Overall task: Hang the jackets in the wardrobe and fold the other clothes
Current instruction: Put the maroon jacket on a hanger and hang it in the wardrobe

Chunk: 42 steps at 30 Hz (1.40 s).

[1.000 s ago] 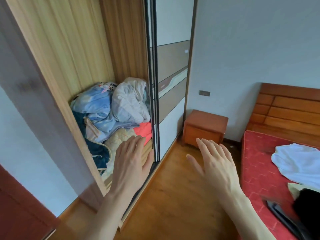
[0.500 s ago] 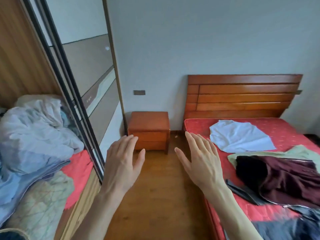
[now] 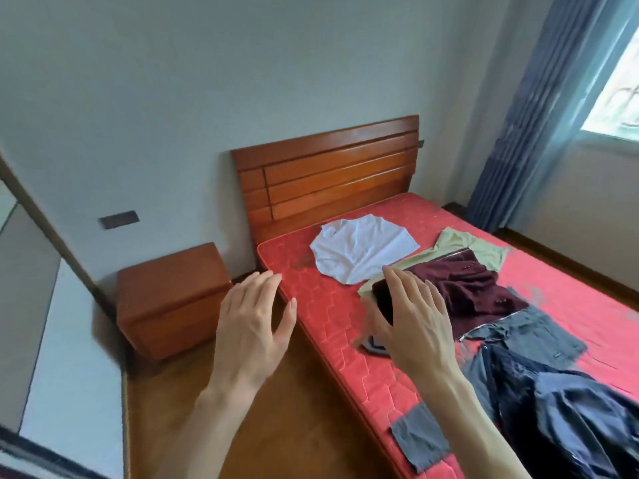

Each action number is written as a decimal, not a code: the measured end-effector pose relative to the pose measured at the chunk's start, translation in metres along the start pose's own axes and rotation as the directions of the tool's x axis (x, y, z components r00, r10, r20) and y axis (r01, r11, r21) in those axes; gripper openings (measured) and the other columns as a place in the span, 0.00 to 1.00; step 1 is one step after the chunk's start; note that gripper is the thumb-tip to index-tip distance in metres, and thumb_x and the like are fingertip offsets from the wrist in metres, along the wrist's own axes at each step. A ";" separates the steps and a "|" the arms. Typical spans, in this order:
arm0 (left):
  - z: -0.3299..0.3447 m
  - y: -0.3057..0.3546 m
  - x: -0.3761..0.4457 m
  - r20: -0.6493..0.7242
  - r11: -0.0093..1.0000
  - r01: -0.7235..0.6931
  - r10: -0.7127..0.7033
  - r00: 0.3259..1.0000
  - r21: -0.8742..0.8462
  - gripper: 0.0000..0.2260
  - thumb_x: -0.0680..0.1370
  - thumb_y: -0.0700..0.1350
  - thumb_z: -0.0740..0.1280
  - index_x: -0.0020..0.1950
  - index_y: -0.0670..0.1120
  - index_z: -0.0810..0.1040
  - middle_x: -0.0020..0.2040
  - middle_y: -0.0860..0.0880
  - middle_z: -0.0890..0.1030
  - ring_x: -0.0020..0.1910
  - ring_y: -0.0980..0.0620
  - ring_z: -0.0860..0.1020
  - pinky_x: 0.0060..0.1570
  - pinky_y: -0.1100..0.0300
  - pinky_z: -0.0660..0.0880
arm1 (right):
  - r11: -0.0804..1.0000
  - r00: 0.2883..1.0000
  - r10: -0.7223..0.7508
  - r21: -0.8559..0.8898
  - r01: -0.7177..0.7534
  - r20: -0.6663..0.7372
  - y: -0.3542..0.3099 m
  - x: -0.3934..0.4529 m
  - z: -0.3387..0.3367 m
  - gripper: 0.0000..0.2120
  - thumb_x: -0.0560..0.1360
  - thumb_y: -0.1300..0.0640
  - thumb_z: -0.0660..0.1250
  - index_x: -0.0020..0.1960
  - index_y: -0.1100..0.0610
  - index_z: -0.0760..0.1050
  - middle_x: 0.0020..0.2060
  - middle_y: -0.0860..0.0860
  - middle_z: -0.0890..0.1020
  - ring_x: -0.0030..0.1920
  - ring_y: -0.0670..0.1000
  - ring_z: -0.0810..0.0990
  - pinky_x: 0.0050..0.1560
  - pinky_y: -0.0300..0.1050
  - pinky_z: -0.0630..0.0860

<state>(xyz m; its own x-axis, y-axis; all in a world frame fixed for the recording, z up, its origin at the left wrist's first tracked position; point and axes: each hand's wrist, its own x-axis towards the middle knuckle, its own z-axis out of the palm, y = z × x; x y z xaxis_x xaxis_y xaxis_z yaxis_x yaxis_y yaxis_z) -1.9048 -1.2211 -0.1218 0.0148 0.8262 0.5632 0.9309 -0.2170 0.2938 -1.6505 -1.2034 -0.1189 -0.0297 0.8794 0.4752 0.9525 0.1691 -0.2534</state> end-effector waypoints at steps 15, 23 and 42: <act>0.182 0.055 0.196 0.110 0.960 -0.191 0.217 0.970 -0.206 0.25 0.85 0.61 0.56 0.73 0.47 0.74 0.71 0.47 0.78 0.73 0.48 0.73 0.74 0.49 0.68 | 0.949 0.954 0.287 -0.109 -0.295 -0.083 0.144 0.133 0.051 0.30 0.83 0.35 0.57 0.78 0.52 0.68 0.73 0.49 0.75 0.76 0.51 0.70 0.79 0.53 0.60; 0.263 0.068 0.251 0.221 0.929 -0.239 0.305 0.926 -0.281 0.26 0.85 0.63 0.55 0.72 0.46 0.75 0.70 0.48 0.78 0.73 0.49 0.73 0.72 0.47 0.71 | 0.896 0.909 0.409 -0.156 -0.417 -0.078 0.197 0.162 0.080 0.33 0.82 0.33 0.53 0.78 0.53 0.67 0.73 0.50 0.76 0.76 0.52 0.70 0.80 0.53 0.60; 0.501 0.043 0.436 0.224 0.718 -0.429 0.620 0.752 -0.547 0.19 0.82 0.51 0.63 0.70 0.45 0.76 0.68 0.47 0.79 0.72 0.49 0.73 0.73 0.52 0.67 | 0.707 0.747 0.650 -0.250 -0.661 -0.138 0.235 0.303 0.239 0.31 0.81 0.39 0.61 0.78 0.55 0.68 0.73 0.51 0.75 0.76 0.52 0.70 0.78 0.53 0.64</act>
<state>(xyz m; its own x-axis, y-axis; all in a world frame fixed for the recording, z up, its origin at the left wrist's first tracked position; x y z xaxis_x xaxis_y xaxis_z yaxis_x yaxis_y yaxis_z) -1.6759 -0.6092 -0.2506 0.6698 0.6032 0.4330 0.4627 -0.7951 0.3920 -1.5085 -0.7905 -0.2356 0.6389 0.7054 0.3069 0.7689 -0.5733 -0.2831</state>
